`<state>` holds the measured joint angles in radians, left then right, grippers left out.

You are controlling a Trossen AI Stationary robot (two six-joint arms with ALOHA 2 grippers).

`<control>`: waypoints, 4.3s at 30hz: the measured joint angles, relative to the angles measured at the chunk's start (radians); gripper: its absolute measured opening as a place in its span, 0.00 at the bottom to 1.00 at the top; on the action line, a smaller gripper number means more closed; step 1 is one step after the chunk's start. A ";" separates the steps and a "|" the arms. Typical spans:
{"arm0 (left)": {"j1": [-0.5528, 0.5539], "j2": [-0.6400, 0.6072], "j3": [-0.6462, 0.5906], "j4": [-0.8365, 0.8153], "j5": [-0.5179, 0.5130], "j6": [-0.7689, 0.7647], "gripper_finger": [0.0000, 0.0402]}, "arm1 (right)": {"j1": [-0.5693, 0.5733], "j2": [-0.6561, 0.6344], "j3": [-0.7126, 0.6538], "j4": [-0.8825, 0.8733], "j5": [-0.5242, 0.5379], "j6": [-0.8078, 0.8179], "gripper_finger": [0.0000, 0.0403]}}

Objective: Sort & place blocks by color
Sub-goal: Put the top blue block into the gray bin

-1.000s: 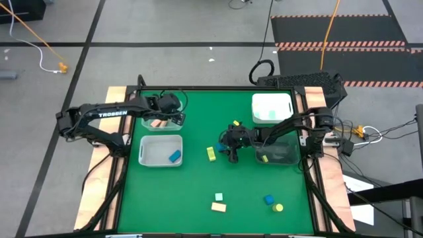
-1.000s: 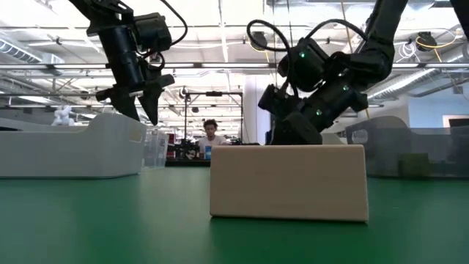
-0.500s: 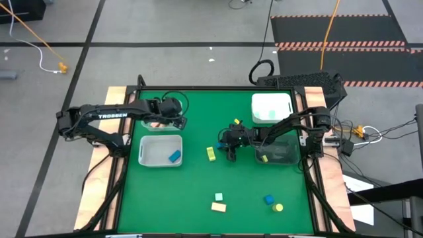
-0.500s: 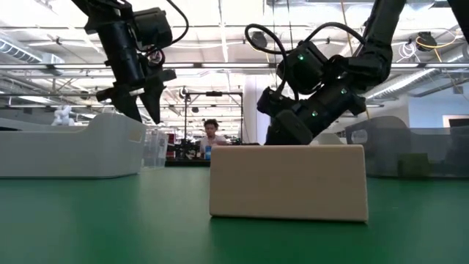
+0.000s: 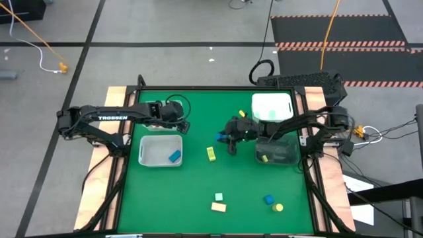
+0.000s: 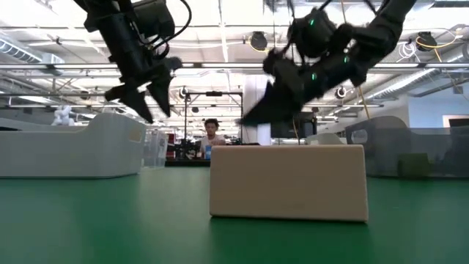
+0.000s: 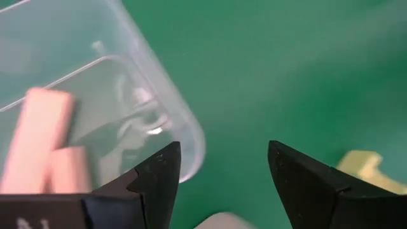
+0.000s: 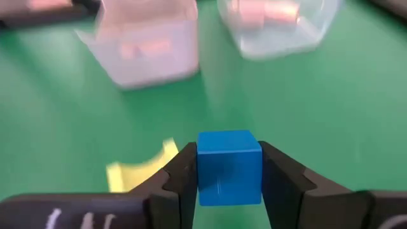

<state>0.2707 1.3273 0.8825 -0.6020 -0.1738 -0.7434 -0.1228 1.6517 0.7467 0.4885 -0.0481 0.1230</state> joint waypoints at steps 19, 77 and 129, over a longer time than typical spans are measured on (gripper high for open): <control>-0.097 0.000 0.000 0.786 0.344 -0.151 0.59 | -0.007 -0.249 0.001 0.025 0.048 -0.157 0.30; -0.185 0.061 -0.002 0.955 0.277 -0.355 0.30 | 0.116 -0.205 0.058 0.207 0.133 -0.249 0.30; -0.168 0.044 0.002 0.739 0.316 -0.232 0.20 | 0.125 -0.331 0.066 -0.189 0.154 0.002 0.59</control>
<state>0.1026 1.3715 0.8841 0.1371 0.1421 -0.9758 0.0021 1.3202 0.8127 0.2996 0.1056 0.1246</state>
